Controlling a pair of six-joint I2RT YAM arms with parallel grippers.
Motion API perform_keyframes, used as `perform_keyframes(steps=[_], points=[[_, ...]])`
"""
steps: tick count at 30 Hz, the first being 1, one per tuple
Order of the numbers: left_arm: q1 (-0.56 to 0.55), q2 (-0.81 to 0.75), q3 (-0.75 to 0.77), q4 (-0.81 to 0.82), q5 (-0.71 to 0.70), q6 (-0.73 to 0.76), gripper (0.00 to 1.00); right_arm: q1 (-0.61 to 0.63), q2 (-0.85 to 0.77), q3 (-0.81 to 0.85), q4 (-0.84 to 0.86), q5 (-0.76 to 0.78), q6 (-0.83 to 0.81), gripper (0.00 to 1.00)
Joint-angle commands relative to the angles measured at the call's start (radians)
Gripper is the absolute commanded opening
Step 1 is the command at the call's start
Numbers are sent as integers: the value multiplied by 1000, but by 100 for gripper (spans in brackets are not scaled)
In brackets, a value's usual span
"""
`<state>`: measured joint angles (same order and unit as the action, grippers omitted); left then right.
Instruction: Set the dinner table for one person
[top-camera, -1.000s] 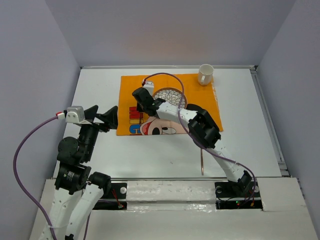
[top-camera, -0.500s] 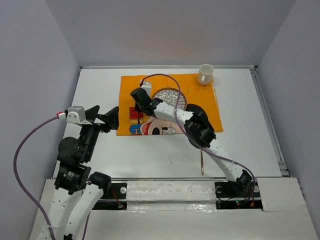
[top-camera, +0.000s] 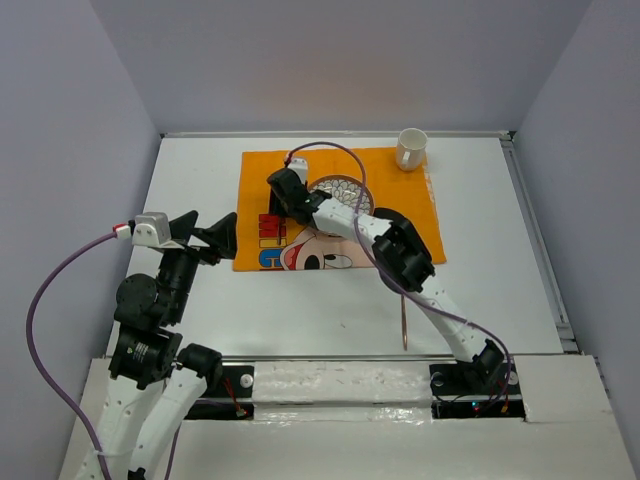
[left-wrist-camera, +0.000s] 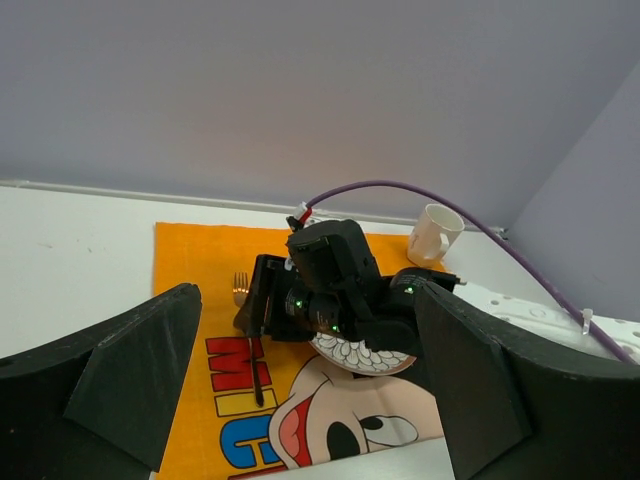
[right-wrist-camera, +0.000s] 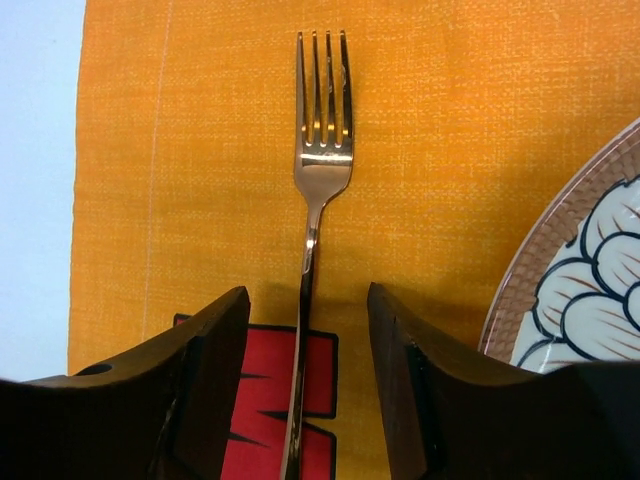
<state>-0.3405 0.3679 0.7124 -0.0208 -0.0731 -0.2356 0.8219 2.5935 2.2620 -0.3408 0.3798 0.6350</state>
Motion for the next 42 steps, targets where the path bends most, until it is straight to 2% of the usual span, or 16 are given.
perform_keyframes(steps=[1,5,6,7,8,9,10,11,12,13,15,18,23,31,35,42], points=[[3,2,13,36,-7,15,99,-1,-157,-4,-1,-38,-54,57],[1,-10,12,36,-8,15,99,-1,-389,-216,49,-68,-93,57],[1,-17,12,36,-10,15,99,-1,-517,-381,71,-87,-101,57],[1,-18,12,36,-11,16,99,-1,-586,-383,91,-87,-106,57],[0,-24,10,35,-10,15,99,-1,-657,-564,117,-88,-119,57],[0,-32,10,35,-10,13,99,-1,-724,-658,121,-91,-123,57],[0,-37,10,35,-11,13,99,-1,-863,-844,121,-78,-123,57],[0,-43,10,35,-10,13,99,-1,-935,-939,120,-59,-118,57],[-2,-44,12,35,-10,13,99,-1,-1063,-1028,87,-29,-106,56],[-2,-49,12,35,-10,13,99,-1,-1123,-1184,59,-12,-86,56],[-2,-55,10,35,-10,12,99,-1,-1225,-1309,-59,2,-9,55],[-3,-61,10,35,-5,10,99,-1,-1386,-1510,-136,-30,116,55],[-2,-50,10,36,-2,9,99,-10,-1494,-1664,-198,-101,262,54],[8,-38,9,38,7,9,99,-10,-1408,-1699,-219,-62,308,50],[9,-40,9,38,10,7,99,-10,-1400,-1694,-221,-70,295,37],[9,-46,9,39,13,5,99,-10,-1377,-1694,-227,-117,292,22]])
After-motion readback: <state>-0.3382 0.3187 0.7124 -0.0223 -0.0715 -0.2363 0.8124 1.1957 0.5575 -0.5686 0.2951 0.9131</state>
